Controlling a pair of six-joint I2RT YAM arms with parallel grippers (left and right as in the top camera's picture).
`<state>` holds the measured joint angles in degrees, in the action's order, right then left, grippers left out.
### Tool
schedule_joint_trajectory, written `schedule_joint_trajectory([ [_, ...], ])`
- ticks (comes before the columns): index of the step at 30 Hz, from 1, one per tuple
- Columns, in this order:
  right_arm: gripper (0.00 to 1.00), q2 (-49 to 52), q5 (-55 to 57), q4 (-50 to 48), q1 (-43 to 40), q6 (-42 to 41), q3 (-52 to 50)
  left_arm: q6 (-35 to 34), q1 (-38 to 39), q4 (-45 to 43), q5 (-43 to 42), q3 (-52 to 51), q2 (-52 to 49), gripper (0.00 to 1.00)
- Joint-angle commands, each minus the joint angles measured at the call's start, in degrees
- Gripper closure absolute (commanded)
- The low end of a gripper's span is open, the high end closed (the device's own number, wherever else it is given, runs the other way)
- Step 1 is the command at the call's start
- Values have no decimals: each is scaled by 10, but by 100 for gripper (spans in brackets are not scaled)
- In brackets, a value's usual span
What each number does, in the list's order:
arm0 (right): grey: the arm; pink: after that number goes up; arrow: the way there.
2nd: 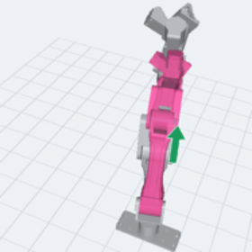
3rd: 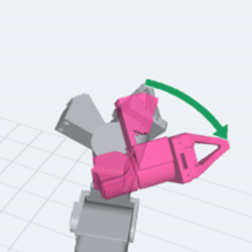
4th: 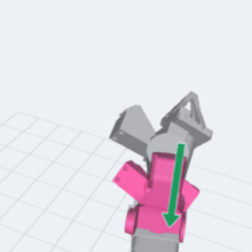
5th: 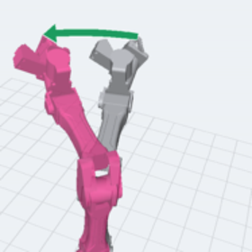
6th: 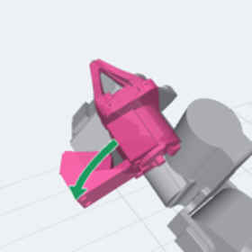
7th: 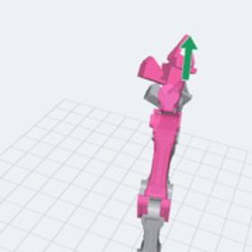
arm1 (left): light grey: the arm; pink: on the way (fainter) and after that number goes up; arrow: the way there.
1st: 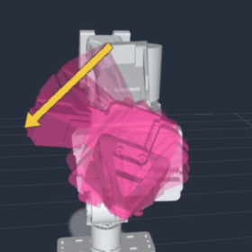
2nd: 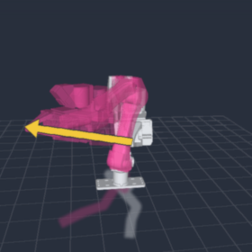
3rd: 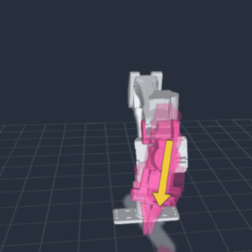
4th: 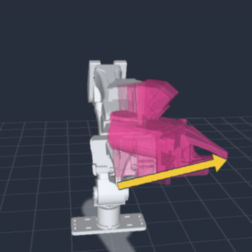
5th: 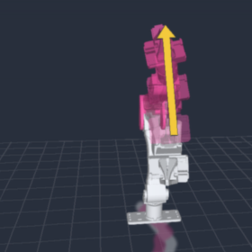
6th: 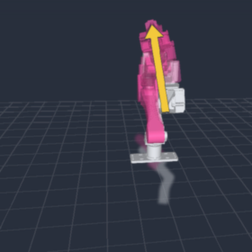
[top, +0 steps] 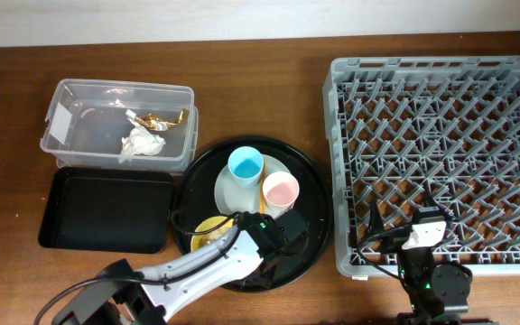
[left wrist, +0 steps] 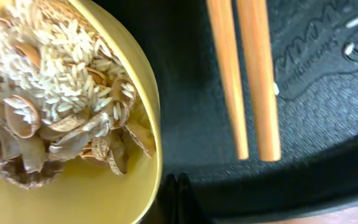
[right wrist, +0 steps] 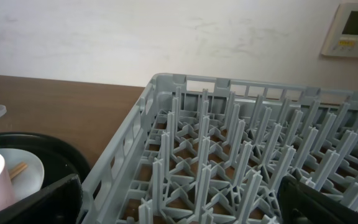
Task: Sort waste into correct bins and load items into the dishwasher rack
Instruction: 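Grasp the rim of the yellow bowl with the left gripper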
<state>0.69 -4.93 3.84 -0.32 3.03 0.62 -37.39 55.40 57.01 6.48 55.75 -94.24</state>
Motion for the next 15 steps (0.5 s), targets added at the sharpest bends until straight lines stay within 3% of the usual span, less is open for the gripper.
schedule_joint_trajectory([
  [1,2,-4,3,3,3,-3,-3,-10,0,10,63,-5,-6,99],
  [4,2,-4,3,3,3,-3,-3,-10,-1,11,78,-5,-6,98],
  [8,2,-4,3,3,3,-3,-3,-10,-1,5,12,7,-6,98],
  [12,2,-4,3,3,3,-2,-3,-1,-1,47,16,101,-5,98],
  [15,2,-4,3,3,3,-3,-3,-19,-12,87,87,128,-5,85],
])
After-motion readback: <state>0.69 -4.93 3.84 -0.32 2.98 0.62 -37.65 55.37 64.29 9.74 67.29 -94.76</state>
